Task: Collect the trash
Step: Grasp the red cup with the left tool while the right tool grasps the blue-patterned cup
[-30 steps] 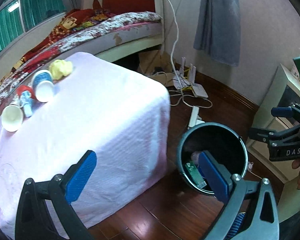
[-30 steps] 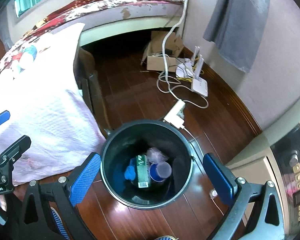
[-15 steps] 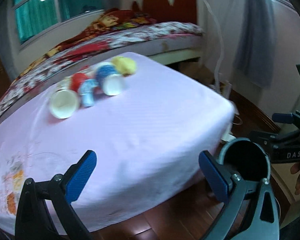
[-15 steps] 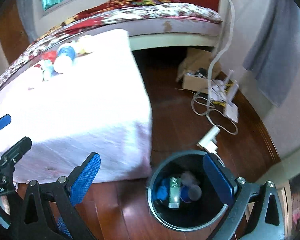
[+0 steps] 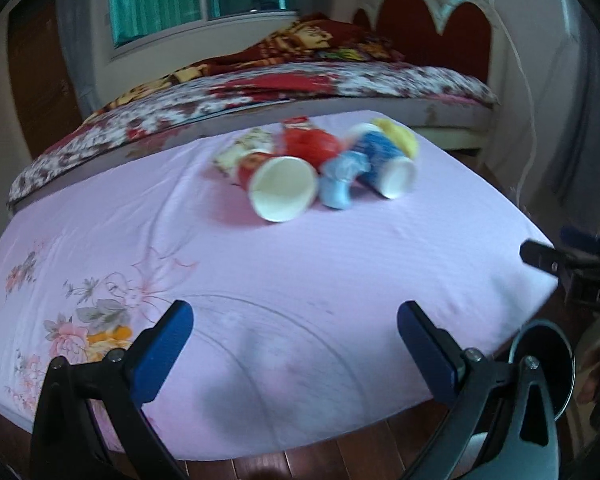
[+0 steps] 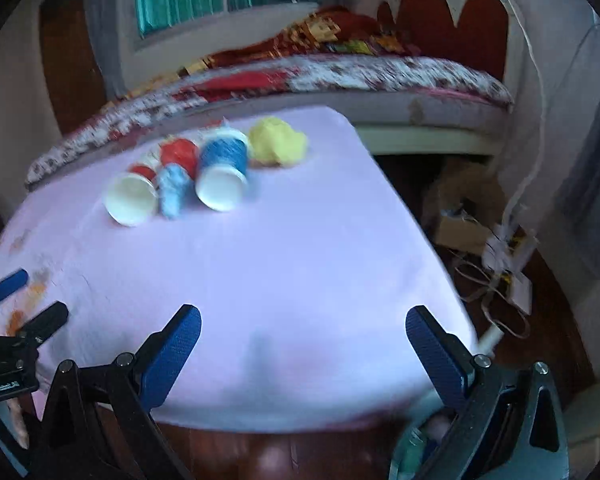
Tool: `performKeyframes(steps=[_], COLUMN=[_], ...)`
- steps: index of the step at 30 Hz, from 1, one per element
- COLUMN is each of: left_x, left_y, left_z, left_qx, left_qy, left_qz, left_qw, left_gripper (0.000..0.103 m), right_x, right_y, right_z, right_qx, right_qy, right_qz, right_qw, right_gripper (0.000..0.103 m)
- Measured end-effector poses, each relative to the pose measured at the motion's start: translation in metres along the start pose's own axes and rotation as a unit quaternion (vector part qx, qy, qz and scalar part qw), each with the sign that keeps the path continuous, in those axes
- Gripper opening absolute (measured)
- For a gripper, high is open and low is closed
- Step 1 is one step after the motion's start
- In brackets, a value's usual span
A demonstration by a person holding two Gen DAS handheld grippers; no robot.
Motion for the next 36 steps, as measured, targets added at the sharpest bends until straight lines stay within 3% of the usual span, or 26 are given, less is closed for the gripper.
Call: performKeyframes(steps=[6, 15, 18, 20, 25, 27, 28, 31, 33, 36], left_x=[0.032, 0.041, 0.045, 0.046, 0.042, 0.042, 0.042, 0.047, 0.052, 0.057], left_y=[-0.013, -0.03, -0.034, -0.036, -0.042, -0.042, -0.041, -0.038, -0.037, -0.034], left_z=[-0.027, -0.091, -0.107, -0.116, -0.134, -0.141, -0.143, -0.145, -0.134, -0.122], left_qx=[-0.004, 0.021, 0.032, 0.038, 0.049, 0.059, 0.063, 0.072, 0.058, 0.046], left_qy=[-0.008, -0.002, 0.006, 0.014, 0.023, 0.026, 0.024, 0.037, 0.042, 0.047], left_qz=[0.042, 0.058, 0.074, 0.081, 0.081, 0.081, 0.082, 0.09, 0.094, 0.093], left_qw=[0.9991, 0.9981, 0.9968, 0.9959, 0.9953, 0.9946, 0.9943, 0.9926, 0.993, 0.9935], left_gripper=[0.101, 0.087, 0.081, 0.077, 0.071, 0.061, 0.053, 0.014, 0.007, 0.005], right_x=[0.033, 0.06, 0.066, 0.066, 0.063, 0.065, 0.065, 0.067, 0.067, 0.065], right_y=[-0.019, -0.055, -0.061, -0.064, -0.068, -0.067, -0.067, -0.067, -0.066, -0.063], right_z=[-0.031, -0.097, -0.121, -0.134, -0.151, -0.153, -0.154, -0.151, -0.144, -0.132], right_qx=[-0.013, 0.002, 0.019, 0.031, 0.041, 0.045, 0.047, 0.042, 0.034, 0.025], right_qy=[-0.007, -0.032, -0.025, -0.022, -0.025, -0.035, -0.039, -0.046, -0.051, -0.057], right_qz=[0.057, 0.069, 0.076, 0.076, 0.072, 0.068, 0.067, 0.067, 0.068, 0.068], right_qw=[0.998, 0.997, 0.997, 0.996, 0.996, 0.996, 0.996, 0.996, 0.996, 0.996], right_gripper=[0.103, 0.102, 0.097, 0.087, 0.081, 0.072, 0.063, 0.058, 0.058, 0.058])
Point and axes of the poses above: each gripper's, at about its wrist camera, not at the fingertips, and z roughly against the way its jaws point, x to its left, y to its underside, the point moved 1 cm from there along -z, roughly the way its jaws point, and after that the axes turned 11 degrees about -x, right-handed, at the moved point
